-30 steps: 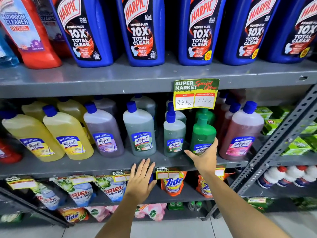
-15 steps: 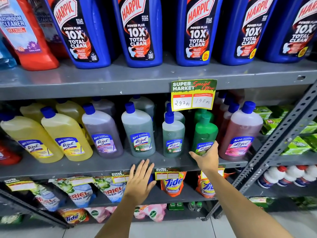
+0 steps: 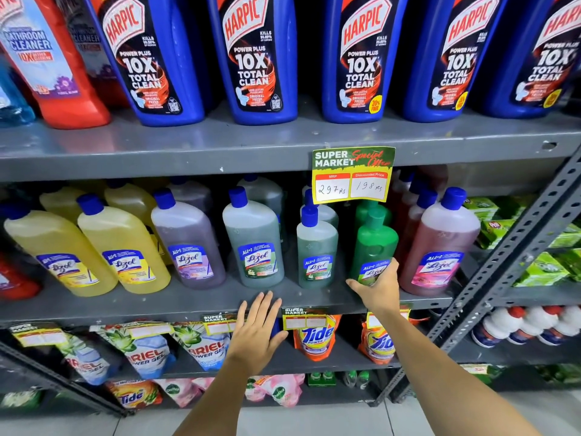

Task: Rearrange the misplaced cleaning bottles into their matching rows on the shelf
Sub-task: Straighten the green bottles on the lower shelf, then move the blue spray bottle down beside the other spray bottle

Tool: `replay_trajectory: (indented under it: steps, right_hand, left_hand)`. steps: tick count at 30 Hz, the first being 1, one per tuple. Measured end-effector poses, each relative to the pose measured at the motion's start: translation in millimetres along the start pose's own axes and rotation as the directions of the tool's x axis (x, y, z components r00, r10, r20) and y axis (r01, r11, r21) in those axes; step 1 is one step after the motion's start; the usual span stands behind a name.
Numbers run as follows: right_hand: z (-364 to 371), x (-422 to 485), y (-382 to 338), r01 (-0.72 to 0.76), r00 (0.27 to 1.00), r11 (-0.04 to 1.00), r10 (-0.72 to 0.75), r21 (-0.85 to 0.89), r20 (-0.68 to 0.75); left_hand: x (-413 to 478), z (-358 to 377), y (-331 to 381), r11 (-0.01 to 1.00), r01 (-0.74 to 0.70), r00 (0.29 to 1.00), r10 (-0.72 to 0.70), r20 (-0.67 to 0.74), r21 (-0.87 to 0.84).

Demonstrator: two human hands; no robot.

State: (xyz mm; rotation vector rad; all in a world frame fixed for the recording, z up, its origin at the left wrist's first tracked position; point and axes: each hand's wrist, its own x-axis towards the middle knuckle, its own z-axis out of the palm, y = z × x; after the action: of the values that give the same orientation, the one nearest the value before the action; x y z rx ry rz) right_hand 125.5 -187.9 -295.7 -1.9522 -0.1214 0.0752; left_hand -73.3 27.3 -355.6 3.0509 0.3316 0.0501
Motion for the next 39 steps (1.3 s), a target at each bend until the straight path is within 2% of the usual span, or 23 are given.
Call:
replay_trajectory:
  steps: [7,10,12,13,15,17,20,23,26,28,30,35,39]
  right_hand:
    - [0,3,4,0.029,0.999,1.0,-0.029,0.011,0.023]
    - [-3,-19,-2,0.073,0.991,0.997,-0.07,0.03,-0.11]
    - [-1,-56,-6,0.16,0.957,0.979,-0.122,0.129,-0.262]
    - [4,-78,-11,0.236,0.941,0.952,-0.175,0.193,-0.29]
    - [16,-115,-28,0.399,0.908,0.877,-0.339,0.266,-0.246]
    - [24,-130,-61,0.575,0.817,0.773,-0.559,0.268,-0.14]
    - [30,-134,-152,0.811,0.553,0.51,-0.828,0.286,-0.092]
    - [34,-134,-251,0.923,0.344,0.288,-0.916,0.255,-0.207]
    - [52,-142,-327,0.969,0.23,0.193,-0.931,0.153,-0.285]
    - [81,-154,-364,0.978,0.203,0.18,-0.932,0.104,-0.299]
    - [119,-170,-393,0.978,0.208,0.189,-0.933,0.092,-0.294]
    - [216,-211,-436,0.963,0.269,0.252,-0.931,0.099,-0.249]
    - [264,-219,-459,0.94,0.339,0.334,-0.934,0.065,-0.115]
  left_hand:
    - [-1,-3,1,1.0,-0.003,0.999,0.003,0.032,0.001]
    - [-3,-10,6,1.0,-0.005,1.0,0.005,-0.015,0.031]
    - [-7,-21,11,0.997,0.038,0.995,-0.031,-0.099,0.064]
    - [-10,-30,11,0.995,0.075,0.987,-0.065,-0.147,0.067]
    - [-15,-58,7,0.987,0.157,0.956,-0.145,-0.255,0.025]
    - [-23,-91,-4,0.983,0.182,0.918,-0.179,-0.353,-0.023]
    - [-45,-158,-38,0.982,0.184,0.847,-0.183,-0.499,-0.047]
    - [-68,-237,-79,0.987,0.152,0.755,-0.145,-0.639,-0.045]
    - [-95,-306,-123,0.985,0.17,0.67,-0.117,-0.733,-0.002]
    - [-113,-337,-155,0.981,0.19,0.636,-0.084,-0.767,0.049]
    - [-130,-358,-187,0.978,0.19,0.624,-0.055,-0.78,0.083]
    - [-163,-380,-268,0.975,0.163,0.659,0.005,-0.752,0.15]
    - [-175,-387,-336,0.975,0.185,0.663,-0.034,-0.747,0.12]
